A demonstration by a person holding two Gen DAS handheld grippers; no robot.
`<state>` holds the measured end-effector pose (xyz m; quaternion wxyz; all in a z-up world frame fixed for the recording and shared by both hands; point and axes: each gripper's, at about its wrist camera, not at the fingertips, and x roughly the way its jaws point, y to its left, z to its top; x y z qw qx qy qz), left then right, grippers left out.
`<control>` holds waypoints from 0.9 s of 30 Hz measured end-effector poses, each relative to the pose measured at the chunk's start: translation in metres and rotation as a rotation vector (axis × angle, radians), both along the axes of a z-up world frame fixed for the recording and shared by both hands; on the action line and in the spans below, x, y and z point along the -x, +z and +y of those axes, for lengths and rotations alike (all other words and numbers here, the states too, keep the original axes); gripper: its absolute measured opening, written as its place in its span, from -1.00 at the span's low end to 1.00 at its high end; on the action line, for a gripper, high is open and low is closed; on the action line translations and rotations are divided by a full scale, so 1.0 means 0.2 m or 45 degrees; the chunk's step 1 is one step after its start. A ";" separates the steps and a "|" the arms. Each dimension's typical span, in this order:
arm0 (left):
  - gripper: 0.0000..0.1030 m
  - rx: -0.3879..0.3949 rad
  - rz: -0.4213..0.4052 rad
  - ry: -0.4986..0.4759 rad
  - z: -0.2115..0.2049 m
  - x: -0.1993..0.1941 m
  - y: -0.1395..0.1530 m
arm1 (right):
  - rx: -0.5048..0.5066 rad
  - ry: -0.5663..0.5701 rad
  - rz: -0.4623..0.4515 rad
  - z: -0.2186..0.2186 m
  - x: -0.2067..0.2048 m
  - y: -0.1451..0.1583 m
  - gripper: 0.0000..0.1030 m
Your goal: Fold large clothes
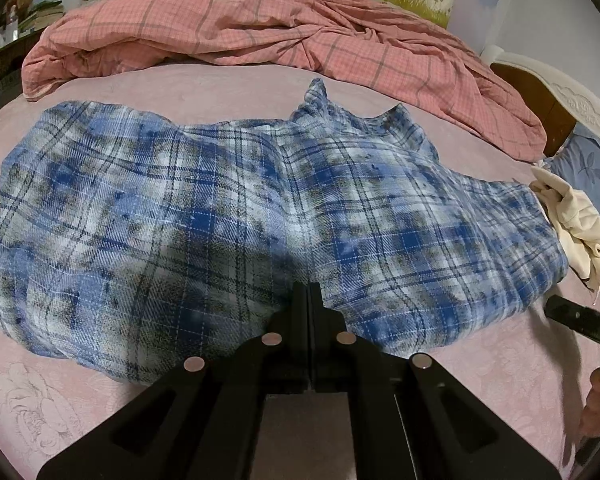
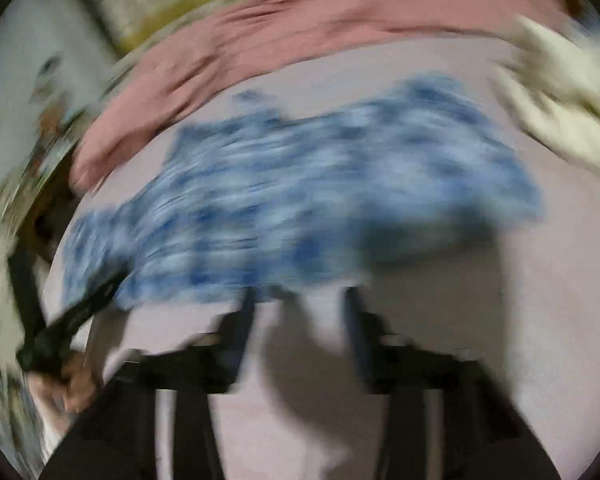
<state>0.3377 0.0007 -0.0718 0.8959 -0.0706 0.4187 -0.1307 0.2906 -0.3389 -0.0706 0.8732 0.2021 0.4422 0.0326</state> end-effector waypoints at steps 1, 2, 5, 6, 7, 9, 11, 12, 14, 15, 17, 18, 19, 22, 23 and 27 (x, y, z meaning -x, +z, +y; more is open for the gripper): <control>-0.95 -0.001 0.000 0.000 0.00 0.00 0.00 | -0.031 -0.033 0.020 -0.05 -0.01 -0.01 -0.02; -0.95 0.001 0.000 -0.001 0.00 0.00 0.00 | -0.095 -0.063 0.012 -0.12 0.00 -0.02 -0.04; -0.95 0.001 0.000 0.000 0.00 0.00 0.00 | -0.140 -0.227 -0.020 -0.27 0.02 0.01 -0.03; -0.95 0.002 0.000 -0.001 0.00 0.00 0.00 | -0.118 -0.286 -0.054 -0.30 0.02 0.03 0.01; -0.95 0.001 0.000 -0.001 0.00 0.00 0.00 | -0.081 -0.328 -0.077 -0.33 0.01 0.03 0.02; -0.95 0.004 0.000 -0.001 0.00 0.00 0.00 | -0.073 -0.372 -0.078 -0.38 -0.02 0.01 0.04; -0.95 0.009 0.001 -0.002 0.01 0.00 0.00 | -0.177 -0.411 -0.064 -0.43 -0.03 -0.04 0.04; -0.95 0.011 0.001 -0.003 0.01 0.00 0.00 | -0.236 -0.435 -0.084 -0.45 -0.02 -0.05 0.06; -0.95 0.012 0.000 -0.003 0.01 0.01 0.00 | -0.261 -0.452 -0.141 -0.48 -0.02 -0.05 0.21; -0.95 0.010 0.000 -0.003 0.01 0.01 0.00 | -0.264 -0.470 -0.169 -0.49 -0.02 -0.05 0.33; -0.95 0.006 -0.003 -0.004 0.01 0.01 0.00 | -0.254 -0.509 -0.193 -0.50 -0.06 -0.06 0.35; -0.95 0.002 -0.005 -0.003 0.01 0.01 0.00 | -0.227 -0.512 -0.180 -0.50 -0.09 -0.07 0.35; -0.95 0.000 -0.007 -0.003 0.01 0.01 0.01 | -0.198 -0.502 -0.173 -0.49 -0.11 -0.07 0.35; -0.95 0.007 -0.016 -0.009 0.02 0.02 0.02 | -0.167 -0.413 -0.168 -0.47 -0.15 -0.05 -0.45; -0.95 0.004 -0.024 -0.014 0.03 0.03 0.02 | -0.219 -0.385 -0.195 -0.47 -0.14 -0.04 -0.70; -0.91 0.034 -0.103 0.037 0.12 0.08 0.09 | 0.009 -0.307 -0.389 -0.34 -0.07 0.15 -0.73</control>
